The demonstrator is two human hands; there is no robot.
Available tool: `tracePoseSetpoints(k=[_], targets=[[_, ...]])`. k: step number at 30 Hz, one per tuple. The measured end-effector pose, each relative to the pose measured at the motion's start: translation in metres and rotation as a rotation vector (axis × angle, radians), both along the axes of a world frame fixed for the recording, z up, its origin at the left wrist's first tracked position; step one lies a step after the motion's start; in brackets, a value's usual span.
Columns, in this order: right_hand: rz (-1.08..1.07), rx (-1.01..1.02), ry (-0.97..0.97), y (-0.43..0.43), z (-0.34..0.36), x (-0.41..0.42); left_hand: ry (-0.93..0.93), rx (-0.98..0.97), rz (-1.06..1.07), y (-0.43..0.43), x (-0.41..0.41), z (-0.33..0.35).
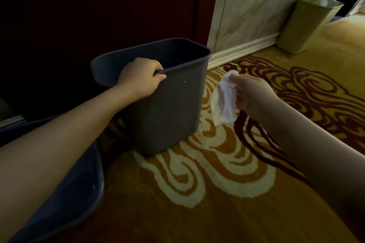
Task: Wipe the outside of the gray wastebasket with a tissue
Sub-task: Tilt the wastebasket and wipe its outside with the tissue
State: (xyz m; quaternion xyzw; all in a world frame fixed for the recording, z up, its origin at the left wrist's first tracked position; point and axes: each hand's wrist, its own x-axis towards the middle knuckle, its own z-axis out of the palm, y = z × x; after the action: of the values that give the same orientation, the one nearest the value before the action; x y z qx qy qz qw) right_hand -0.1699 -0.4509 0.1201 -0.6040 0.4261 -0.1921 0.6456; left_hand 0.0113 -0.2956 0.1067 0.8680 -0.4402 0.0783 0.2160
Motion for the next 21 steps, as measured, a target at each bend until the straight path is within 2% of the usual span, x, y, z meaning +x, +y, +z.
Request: tracePoseSetpoints(k=[3, 7, 13, 16, 21], targets=[[-0.043, -0.015, -0.045, 0.002, 0.004, 0.004, 0.060, -0.048, 0.029, 0.003, 0.005, 0.012], [-0.080, -0.023, -0.226, 0.010, 0.013, 0.012, 0.210, -0.109, 0.039, 0.004, 0.003, 0.021], [0.027, -0.094, -0.338, 0.035, 0.007, 0.046, 0.343, -0.154, 0.062, 0.003, -0.002, 0.024], [0.087, -0.288, -0.235, 0.050, -0.002, 0.070, 0.475, -0.229, 0.106, 0.005, 0.004, 0.028], [0.225, -0.921, -0.098, 0.068, -0.041, 0.091, 0.745, -0.229, 0.131, 0.013, 0.009, 0.014]])
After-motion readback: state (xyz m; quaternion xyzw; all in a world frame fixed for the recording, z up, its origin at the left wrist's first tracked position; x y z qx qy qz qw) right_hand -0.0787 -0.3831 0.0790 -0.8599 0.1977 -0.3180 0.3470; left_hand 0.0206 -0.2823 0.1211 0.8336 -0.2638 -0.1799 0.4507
